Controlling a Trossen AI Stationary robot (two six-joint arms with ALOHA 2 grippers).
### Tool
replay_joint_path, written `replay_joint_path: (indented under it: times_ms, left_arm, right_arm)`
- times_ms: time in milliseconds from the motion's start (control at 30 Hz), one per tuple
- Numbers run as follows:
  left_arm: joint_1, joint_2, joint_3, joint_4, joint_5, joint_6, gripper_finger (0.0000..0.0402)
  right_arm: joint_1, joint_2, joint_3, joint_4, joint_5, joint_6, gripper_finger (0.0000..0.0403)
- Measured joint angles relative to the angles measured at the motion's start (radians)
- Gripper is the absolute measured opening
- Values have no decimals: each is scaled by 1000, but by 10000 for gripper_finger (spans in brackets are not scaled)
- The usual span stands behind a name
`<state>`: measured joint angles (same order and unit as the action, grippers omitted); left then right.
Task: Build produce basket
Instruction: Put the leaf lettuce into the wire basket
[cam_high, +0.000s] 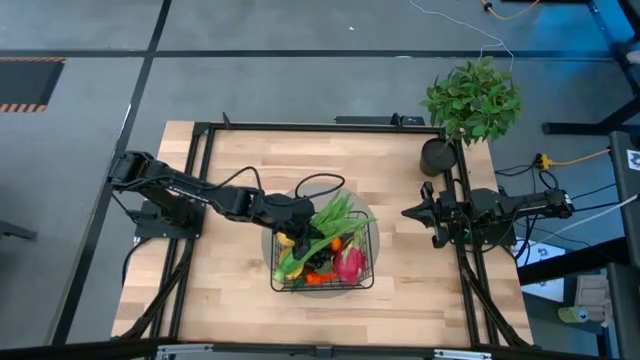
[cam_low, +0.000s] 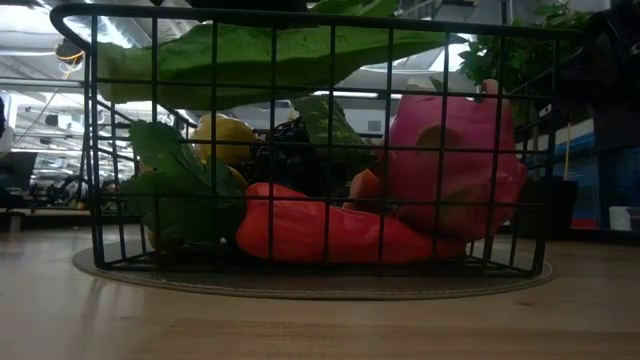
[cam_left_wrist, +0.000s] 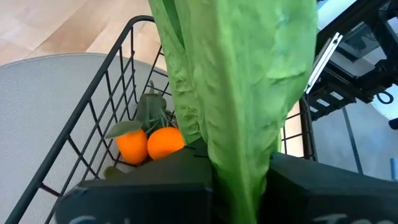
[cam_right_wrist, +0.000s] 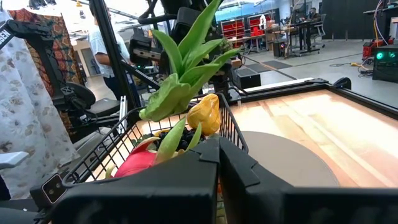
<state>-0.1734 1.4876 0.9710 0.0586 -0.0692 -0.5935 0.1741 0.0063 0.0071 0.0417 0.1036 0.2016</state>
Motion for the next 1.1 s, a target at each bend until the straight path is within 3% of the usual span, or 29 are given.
replay_joint_path:
  times_ms: [567,1100]
  left_arm:
    - [1,123,1,70,35,-28,9]
    - [0,125,1,46,31,-26,76]
  right_arm:
    - [0,-1,0,3,0,0,5]
    - [0,-1,0,0,0,0,5]
